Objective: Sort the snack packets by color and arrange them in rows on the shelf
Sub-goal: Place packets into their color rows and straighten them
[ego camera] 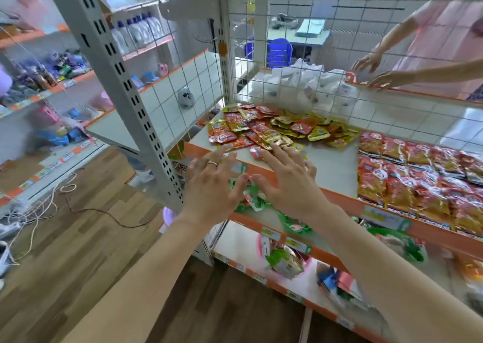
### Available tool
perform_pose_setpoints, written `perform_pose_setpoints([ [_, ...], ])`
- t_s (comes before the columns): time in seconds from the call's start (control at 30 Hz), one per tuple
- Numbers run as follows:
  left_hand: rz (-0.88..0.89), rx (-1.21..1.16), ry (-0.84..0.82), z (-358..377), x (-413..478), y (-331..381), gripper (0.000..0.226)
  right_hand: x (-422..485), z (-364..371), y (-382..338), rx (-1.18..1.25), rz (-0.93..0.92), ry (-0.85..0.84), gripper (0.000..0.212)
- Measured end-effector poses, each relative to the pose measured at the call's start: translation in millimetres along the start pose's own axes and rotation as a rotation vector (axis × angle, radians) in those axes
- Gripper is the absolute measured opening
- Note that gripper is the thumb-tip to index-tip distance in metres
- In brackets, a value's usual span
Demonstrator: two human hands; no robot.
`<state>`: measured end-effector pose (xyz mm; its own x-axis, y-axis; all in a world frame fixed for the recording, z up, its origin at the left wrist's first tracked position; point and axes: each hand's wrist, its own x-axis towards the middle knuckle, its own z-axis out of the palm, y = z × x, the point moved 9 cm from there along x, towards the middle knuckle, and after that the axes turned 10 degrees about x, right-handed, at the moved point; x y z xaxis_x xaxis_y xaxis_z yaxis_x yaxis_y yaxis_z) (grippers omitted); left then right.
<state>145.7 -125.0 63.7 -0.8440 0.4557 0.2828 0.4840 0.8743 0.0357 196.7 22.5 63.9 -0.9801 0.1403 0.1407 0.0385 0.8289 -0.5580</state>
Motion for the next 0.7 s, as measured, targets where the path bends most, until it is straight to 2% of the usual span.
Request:
perform_pose_setpoints([
  [0.23,0.022,-0.066,-0.089,34,12,-22,0.075,6,38,6,0.003,0.06,-0.05,0.059],
  [0.47,0.013,-0.081,-0.079,57,41,-28,0.072,48,37,12,0.002,0.046,-0.017,0.061],
  [0.7,0.011,-0.06,-0.166,98,73,-29,0.072,97,47,45,0.034,0.07,-0.042,0.057],
])
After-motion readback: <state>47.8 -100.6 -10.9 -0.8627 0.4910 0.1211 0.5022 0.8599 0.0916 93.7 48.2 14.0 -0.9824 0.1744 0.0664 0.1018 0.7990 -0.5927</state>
